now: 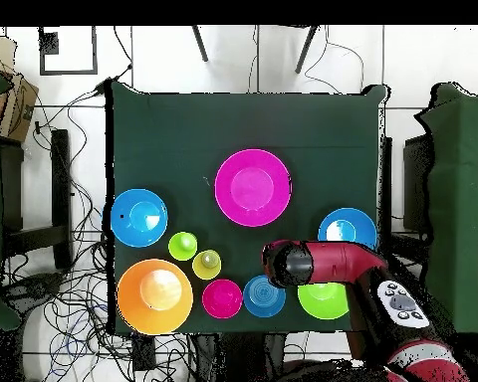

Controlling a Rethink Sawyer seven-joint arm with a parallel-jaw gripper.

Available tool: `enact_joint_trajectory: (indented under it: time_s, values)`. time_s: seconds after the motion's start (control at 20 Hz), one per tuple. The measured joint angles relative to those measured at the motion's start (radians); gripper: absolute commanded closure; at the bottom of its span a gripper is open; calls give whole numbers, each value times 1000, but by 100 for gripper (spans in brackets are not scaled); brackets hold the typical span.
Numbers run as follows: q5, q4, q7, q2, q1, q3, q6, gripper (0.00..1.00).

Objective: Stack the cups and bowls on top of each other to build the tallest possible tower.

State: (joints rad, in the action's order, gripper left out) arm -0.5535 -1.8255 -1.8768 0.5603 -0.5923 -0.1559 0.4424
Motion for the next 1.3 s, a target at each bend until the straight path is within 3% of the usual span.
enact_joint_trajectory:
  time_s: [0.2, 0.5, 1.05, 1.3]
  values:
    - [0, -4, 0, 21, 0, -2, -1, 100]
    - [8, -39, 0, 127, 15, -3, 19, 100]
    - [76, -50, 0, 328, 103, -2, 195, 100]
    - [110, -52, 0, 351, 142, -2, 200, 100]
